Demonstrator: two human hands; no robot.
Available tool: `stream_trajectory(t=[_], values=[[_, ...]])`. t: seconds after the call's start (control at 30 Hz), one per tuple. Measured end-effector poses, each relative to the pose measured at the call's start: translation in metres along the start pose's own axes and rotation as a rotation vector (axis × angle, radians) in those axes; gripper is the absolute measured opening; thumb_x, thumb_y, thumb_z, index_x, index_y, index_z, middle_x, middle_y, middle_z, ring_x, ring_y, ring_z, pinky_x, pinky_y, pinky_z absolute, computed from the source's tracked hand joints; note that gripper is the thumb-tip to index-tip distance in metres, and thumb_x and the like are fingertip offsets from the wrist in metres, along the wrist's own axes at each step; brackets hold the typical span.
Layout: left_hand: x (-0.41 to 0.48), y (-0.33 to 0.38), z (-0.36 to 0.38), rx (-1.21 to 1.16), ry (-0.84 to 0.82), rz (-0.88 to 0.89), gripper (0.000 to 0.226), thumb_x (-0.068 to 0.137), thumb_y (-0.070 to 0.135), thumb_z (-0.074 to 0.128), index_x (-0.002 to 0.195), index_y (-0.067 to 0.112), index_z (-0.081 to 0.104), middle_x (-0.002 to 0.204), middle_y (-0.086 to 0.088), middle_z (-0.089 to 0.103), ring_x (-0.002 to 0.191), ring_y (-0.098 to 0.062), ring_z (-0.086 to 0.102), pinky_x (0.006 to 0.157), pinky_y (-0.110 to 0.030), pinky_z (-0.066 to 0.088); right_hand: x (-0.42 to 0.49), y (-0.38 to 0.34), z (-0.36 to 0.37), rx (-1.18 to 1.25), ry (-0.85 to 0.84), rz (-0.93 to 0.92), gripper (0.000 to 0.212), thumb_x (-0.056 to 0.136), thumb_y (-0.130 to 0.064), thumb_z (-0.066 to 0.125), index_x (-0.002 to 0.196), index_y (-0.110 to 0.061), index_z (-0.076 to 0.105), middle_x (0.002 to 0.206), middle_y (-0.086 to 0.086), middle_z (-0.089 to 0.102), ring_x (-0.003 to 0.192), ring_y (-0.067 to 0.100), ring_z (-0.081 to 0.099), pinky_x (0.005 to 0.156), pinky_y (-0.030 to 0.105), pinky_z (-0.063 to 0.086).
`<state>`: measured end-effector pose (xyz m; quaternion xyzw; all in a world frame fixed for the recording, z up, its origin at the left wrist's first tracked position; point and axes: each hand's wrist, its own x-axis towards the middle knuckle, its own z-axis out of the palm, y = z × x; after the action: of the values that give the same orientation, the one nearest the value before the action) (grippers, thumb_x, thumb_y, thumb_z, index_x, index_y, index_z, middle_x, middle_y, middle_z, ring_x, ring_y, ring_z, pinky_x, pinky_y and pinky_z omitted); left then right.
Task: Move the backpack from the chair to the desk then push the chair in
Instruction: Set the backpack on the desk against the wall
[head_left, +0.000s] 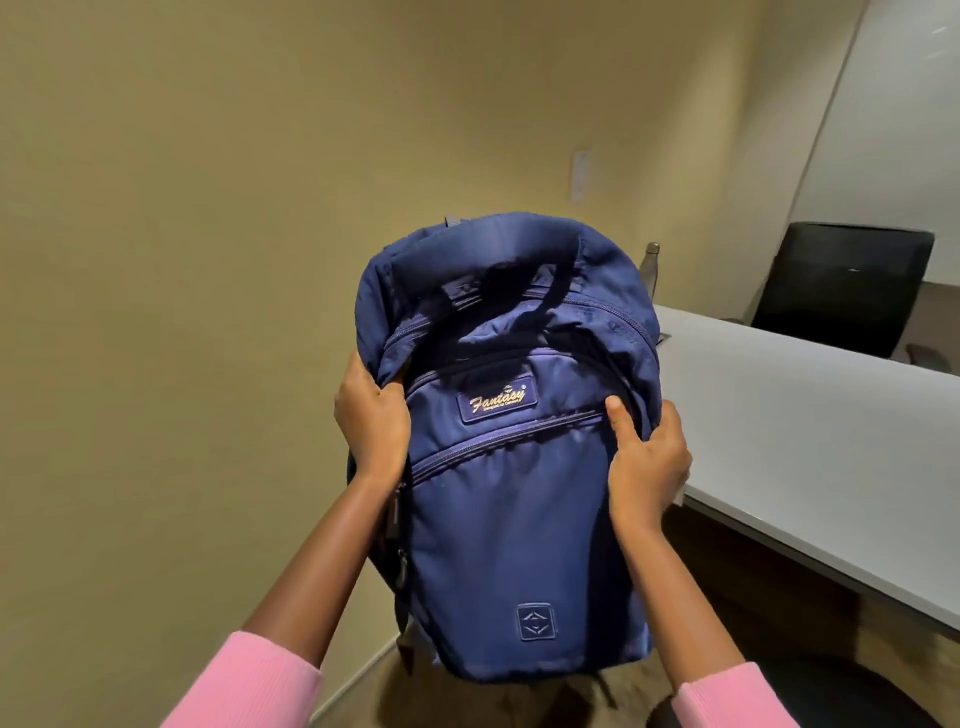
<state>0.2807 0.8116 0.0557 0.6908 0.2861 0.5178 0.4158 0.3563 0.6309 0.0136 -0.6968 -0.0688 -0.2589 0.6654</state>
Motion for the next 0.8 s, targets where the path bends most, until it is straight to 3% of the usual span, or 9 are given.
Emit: stream_trajectory(t=[0.17,0.3,0.47,0.57,0.63,0.8], values=[[0.035,-0.007,0.078,-0.088,-0.095,0.072,0.042,0.08,-0.007,0.05,0.121,0.0,0.051,0.119,-0.019,0.062,0.107,-0.035,0.057,0.084,-0.03,0.039,0.063,0.03,0.025,-0.018,0.092,-0.045,0.028,0.083,-0.03,0.061,0.081,-0.003,0.053,0.069,0.005,0.055,0.063,0.024,0.048,0.055,0.027,0.034],[0.064,-0.009,0.139,-0.133,-0.146,0.113,0.045,0.077,-0.011,0.047,0.121,0.002,0.051,0.118,-0.018,0.063,0.105,-0.034,0.058,0.081,-0.025,0.039,0.115,0.053,0.048,-0.04,0.144,-0.044,0.026,0.084,-0.03,0.061,0.083,-0.005,0.054,0.074,0.004,0.056,0.065,0.021,0.049,0.055,0.024,0.035],[0.105,-0.011,0.203,-0.181,-0.195,0.112,0.048,0.077,-0.012,0.043,0.123,0.0,0.049,0.118,-0.019,0.062,0.105,-0.035,0.058,0.085,-0.029,0.042,0.175,0.073,0.081,-0.062,0.194,-0.049,0.027,0.084,-0.03,0.061,0.084,-0.004,0.054,0.074,0.002,0.056,0.066,0.021,0.048,0.055,0.018,0.03],[0.132,-0.012,0.24,-0.225,-0.229,0.117,0.051,0.077,-0.013,0.042,0.126,0.001,0.047,0.121,-0.019,0.061,0.108,-0.033,0.057,0.093,-0.039,0.045,0.214,0.083,0.106,-0.074,0.203,-0.066,0.028,0.084,-0.031,0.06,0.084,-0.004,0.054,0.076,0.004,0.056,0.067,0.021,0.047,0.051,0.016,0.03],[0.15,-0.013,0.265,-0.254,-0.249,0.118,0.052,0.077,-0.014,0.041,0.126,0.0,0.046,0.123,-0.019,0.06,0.111,-0.033,0.056,0.096,-0.043,0.045,0.238,0.091,0.124,-0.081,0.215,-0.075,0.029,0.085,-0.031,0.06,0.089,-0.002,0.055,0.081,0.004,0.057,0.07,0.02,0.049,0.054,0.015,0.03],[0.195,-0.022,0.324,-0.327,-0.263,0.131,0.052,0.078,-0.016,0.039,0.126,0.0,0.047,0.124,-0.018,0.059,0.113,-0.029,0.056,0.096,-0.035,0.043,0.296,0.114,0.17,-0.109,0.236,-0.073,0.034,0.085,-0.033,0.058,0.097,-0.001,0.055,0.089,0.008,0.06,0.079,0.02,0.051,0.065,0.019,0.035]])
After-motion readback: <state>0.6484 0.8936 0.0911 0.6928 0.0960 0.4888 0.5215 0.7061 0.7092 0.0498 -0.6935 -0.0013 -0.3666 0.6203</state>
